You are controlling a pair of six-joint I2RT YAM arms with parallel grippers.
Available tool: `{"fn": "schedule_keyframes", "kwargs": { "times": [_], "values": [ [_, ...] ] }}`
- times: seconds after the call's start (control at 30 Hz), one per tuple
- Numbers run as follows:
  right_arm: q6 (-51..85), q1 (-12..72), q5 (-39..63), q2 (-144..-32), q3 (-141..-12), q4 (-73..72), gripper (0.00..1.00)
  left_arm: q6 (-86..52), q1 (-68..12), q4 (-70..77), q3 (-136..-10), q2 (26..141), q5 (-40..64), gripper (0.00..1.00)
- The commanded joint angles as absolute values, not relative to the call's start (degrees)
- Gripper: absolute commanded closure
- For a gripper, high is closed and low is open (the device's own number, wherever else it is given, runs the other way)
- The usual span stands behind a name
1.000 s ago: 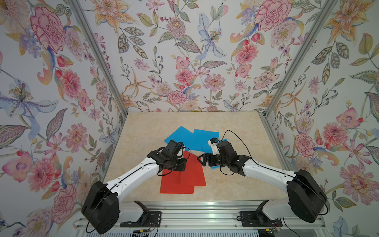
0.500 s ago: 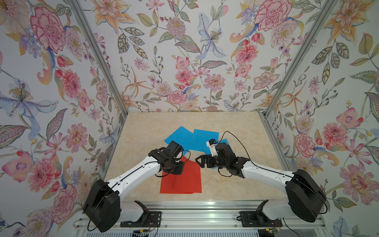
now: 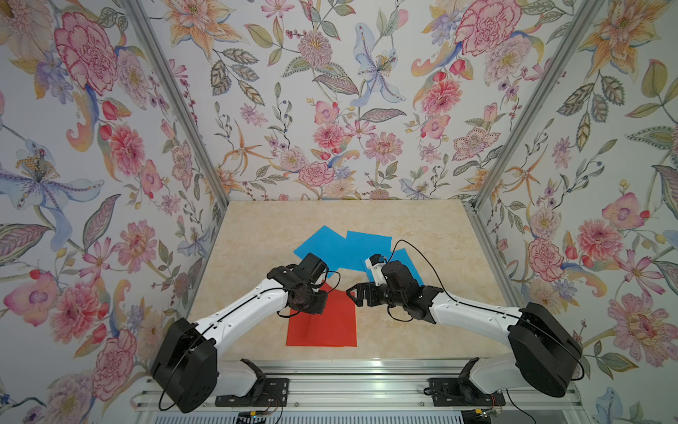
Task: Sort the scattered colored papers by color
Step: Place the colored paper.
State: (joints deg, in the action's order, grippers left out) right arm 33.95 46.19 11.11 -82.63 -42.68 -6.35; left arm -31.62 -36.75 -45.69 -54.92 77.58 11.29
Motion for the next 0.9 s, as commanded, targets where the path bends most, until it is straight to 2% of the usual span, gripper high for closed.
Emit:
{"fn": "schedule_keyframes", "kwargs": {
  "times": [0.0,0.87],
  "values": [
    [34.6,46.8,11.0,-83.6,-42.1,-8.0,0.0,-30.0,-36.1,-48.0,-56.5,77.7,9.9,1.0],
    [35.2,48.7,13.3,-88.9,-44.2,-10.9,0.0,-28.5,-32.2,-51.2,-57.1,76.9,7.3,1.0]
  ]
}}
